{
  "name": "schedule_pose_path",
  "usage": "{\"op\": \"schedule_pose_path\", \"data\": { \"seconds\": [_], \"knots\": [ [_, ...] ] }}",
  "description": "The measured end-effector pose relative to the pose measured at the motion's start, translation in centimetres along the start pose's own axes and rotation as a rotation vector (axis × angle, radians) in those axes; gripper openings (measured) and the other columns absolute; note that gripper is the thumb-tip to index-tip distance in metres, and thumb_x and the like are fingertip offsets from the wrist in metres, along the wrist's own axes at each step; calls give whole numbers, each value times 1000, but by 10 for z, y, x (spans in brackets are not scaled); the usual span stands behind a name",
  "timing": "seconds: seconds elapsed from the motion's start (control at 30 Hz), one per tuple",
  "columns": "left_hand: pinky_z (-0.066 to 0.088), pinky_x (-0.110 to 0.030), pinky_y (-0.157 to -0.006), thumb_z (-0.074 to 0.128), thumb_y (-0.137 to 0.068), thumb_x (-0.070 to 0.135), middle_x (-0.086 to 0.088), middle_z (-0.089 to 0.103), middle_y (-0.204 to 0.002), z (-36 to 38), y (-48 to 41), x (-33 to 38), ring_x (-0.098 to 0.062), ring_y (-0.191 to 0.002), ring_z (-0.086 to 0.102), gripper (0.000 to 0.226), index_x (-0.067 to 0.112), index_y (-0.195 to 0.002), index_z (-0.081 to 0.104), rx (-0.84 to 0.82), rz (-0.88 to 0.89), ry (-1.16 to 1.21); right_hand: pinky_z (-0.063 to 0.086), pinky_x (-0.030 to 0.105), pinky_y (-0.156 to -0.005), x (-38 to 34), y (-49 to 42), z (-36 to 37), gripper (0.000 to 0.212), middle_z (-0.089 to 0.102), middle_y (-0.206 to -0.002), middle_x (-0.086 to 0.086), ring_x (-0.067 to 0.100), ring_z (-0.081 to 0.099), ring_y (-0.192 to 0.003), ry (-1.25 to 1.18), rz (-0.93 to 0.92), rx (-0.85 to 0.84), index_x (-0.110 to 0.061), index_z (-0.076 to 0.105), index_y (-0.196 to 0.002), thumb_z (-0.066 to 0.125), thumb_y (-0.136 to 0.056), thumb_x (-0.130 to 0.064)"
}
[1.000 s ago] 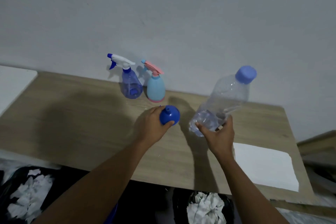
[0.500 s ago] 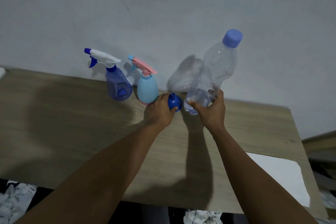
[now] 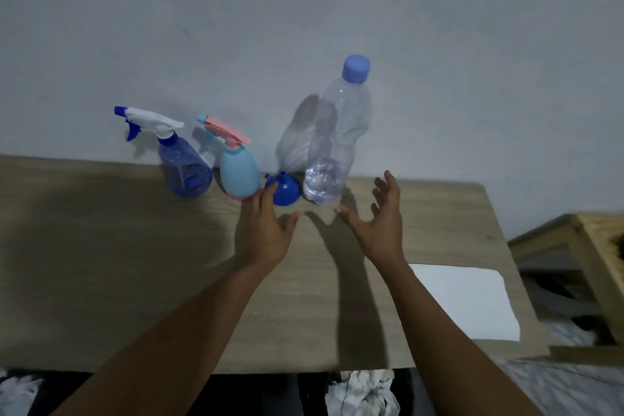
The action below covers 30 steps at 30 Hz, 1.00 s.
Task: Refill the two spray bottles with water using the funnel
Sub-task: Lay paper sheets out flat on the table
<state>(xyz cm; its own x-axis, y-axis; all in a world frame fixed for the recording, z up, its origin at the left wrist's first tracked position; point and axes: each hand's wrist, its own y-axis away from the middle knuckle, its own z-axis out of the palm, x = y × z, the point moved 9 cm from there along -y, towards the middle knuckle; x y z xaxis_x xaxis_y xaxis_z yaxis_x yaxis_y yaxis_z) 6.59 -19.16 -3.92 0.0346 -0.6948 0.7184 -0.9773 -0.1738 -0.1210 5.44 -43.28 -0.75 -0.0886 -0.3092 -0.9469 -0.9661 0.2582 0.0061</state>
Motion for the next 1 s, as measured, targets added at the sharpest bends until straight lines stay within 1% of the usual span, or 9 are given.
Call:
{"op": "schedule_pose_path", "data": {
  "seconds": [0.17, 0.2, 0.27, 0.3, 0.4, 0.47, 0.7, 0.83, 1.0],
  "knots": [
    [55, -36, -83, 67, -78, 57, 11, 65, -100, 25, 70, 32, -13, -87, 63, 52, 28, -121, 59, -125, 100, -12, 48, 29, -96, 35, 58, -110, 78, 55, -134, -5, 11, 55, -116, 272, 29, 128, -23, 39, -148, 80, -83, -34],
    [55, -30, -80, 70, -78, 54, 12, 65, -95, 35, 82, 41, -9, -78, 63, 49, 28, -118, 62, -168, 109, 12, 49, 31, -95, 43, 68, -134, 70, 57, -131, -4, 14, 55, -115, 342, 48, 148, -23, 44, -145, 78, -85, -34],
    [48, -8, -77, 79, -78, 41, 11, 65, -91, 53, 105, 65, 2, -68, 58, 41, 23, -114, 68, -254, 85, 61, 51, 38, -94, 59, 84, -178, 58, 61, -126, 0, 20, 56, -116, 474, 64, 179, -22, 51, -139, 75, -88, -32],
    [46, -6, -77, 79, -79, 41, 12, 66, -91, 62, 114, 79, 3, -69, 58, 39, 24, -113, 69, -276, 100, 53, 51, 41, -94, 67, 89, -198, 54, 62, -124, 3, 23, 55, -117, 540, 72, 186, -20, 55, -137, 75, -88, -32],
    [54, -27, -83, 68, -79, 54, 16, 69, -94, 92, 131, 111, -4, -85, 64, 37, 34, -110, 67, -309, 183, -54, 47, 47, -97, 91, 91, -240, 46, 65, -126, 11, 31, 53, -118, 676, 127, 168, -14, 62, -129, 75, -88, -30],
    [55, -33, -83, 66, -79, 53, 15, 69, -94, 109, 135, 128, -8, -89, 65, 35, 34, -109, 68, -310, 188, -70, 42, 46, -100, 105, 87, -254, 45, 62, -132, 7, 29, 49, -121, 746, 156, 101, -19, 61, -130, 72, -90, -35],
    [50, -33, -87, 70, -87, 40, 6, 66, -102, 162, 146, 144, -21, -100, 63, 32, 34, -118, 70, -328, 99, -228, 34, 49, -104, 129, 70, -270, 51, 51, -138, 3, 28, 40, -130, 864, 161, -106, -33, 51, -139, 67, -91, -42],
    [47, -37, -87, 79, -81, 31, 5, 64, -103, 163, 146, 153, -22, -102, 59, 12, 29, -92, 74, -239, 66, -251, 33, 48, -106, 135, 63, -270, 56, 48, -135, 1, 25, 39, -128, 840, 153, -169, -39, 49, -140, 69, -88, -45],
    [38, -35, -78, 84, -74, 24, 13, 65, -91, 157, 150, 160, -23, -95, 60, 17, 27, -79, 68, -170, 90, -278, 31, 45, -103, 140, 55, -276, 41, 47, -125, -4, 21, 37, -124, 760, 153, -186, -38, 61, -123, 73, -84, -43]
  ]
}}
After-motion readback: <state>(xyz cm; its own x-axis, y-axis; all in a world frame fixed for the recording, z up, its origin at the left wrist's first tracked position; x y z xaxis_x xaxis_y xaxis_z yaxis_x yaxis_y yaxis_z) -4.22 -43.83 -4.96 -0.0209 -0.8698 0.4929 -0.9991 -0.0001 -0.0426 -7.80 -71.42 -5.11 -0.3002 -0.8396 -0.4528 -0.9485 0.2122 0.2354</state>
